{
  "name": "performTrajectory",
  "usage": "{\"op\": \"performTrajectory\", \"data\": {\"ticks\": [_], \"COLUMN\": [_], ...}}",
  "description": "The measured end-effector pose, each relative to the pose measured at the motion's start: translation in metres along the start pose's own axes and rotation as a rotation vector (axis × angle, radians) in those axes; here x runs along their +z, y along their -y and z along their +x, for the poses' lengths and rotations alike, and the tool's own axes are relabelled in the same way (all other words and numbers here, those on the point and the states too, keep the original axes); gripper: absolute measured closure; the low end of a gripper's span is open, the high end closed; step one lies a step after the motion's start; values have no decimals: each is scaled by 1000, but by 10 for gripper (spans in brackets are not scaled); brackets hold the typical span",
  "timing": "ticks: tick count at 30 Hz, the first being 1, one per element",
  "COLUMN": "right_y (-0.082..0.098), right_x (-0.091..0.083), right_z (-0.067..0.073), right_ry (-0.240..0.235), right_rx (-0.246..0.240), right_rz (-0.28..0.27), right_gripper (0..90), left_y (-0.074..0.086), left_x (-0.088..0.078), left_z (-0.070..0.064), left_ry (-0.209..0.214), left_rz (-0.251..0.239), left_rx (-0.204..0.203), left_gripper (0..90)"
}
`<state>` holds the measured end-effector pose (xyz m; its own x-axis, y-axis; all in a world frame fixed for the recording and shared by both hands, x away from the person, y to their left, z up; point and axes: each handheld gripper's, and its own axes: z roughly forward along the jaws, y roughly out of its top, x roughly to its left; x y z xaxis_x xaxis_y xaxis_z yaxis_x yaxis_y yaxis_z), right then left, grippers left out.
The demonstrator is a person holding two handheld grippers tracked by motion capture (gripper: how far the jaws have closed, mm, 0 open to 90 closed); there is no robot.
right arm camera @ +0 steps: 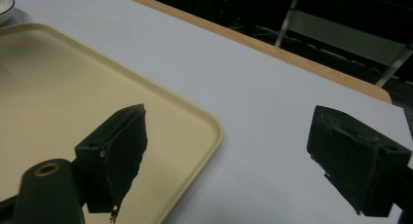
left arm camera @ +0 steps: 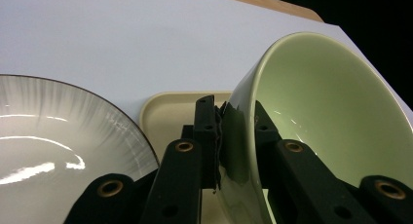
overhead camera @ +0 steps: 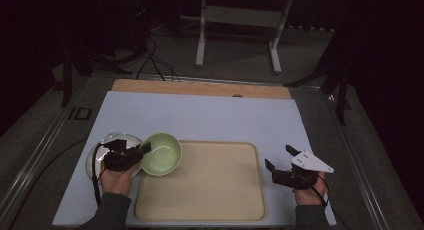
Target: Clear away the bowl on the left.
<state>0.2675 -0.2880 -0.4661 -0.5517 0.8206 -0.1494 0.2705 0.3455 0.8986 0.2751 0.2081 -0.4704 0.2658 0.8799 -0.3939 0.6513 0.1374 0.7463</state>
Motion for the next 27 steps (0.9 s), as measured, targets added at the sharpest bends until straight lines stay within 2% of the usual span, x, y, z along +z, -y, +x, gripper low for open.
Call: {"op": "performTrajectory", "data": {"ticks": [27], "right_y": [0], "right_x": [1], "right_z": [0], "right_ry": [-3], "right_rx": [-4], "right_rz": [2], "right_gripper": [142], "left_y": [5], "left_x": [14], "left_z": [-11], "left_ry": [12], "left_rz": [22], "left_rx": [26], "left_gripper": [805]}}
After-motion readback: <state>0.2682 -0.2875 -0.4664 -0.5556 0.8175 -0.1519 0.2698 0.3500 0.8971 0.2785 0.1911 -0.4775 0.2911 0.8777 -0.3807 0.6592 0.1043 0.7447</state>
